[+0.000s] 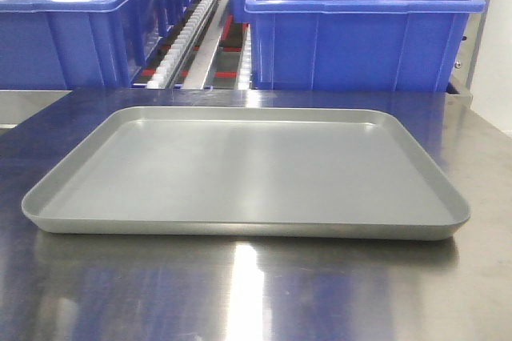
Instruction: Sort and place red and blue blocks on shelf
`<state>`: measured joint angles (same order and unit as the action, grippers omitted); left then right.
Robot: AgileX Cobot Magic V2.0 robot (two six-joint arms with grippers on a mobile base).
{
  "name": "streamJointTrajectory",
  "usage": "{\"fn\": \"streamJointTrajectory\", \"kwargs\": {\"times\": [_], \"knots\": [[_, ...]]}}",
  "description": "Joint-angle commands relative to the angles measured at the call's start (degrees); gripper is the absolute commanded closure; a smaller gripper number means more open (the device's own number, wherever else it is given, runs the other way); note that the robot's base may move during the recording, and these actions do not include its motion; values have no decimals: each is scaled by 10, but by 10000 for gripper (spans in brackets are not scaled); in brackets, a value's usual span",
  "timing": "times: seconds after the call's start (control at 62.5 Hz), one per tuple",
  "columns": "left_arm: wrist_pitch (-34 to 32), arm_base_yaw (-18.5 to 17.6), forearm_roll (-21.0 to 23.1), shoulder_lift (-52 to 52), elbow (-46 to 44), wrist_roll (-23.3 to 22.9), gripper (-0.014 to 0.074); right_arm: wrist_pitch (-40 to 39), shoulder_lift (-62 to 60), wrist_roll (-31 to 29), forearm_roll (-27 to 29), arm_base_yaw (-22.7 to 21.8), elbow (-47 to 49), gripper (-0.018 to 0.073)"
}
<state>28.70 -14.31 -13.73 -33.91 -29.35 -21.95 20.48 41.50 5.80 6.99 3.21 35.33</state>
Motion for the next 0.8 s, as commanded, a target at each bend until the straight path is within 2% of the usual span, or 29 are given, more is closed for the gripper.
{"fn": "streamJointTrajectory", "kwargs": {"times": [0.0, 0.783], "knots": [[-42, -1, -7, 1, -15, 1, 473, -48, -5, -5, -4, -4, 15, 511], [-42, -1, -7, 1, -15, 1, 473, -48, -5, -5, -4, -4, 15, 511]]}}
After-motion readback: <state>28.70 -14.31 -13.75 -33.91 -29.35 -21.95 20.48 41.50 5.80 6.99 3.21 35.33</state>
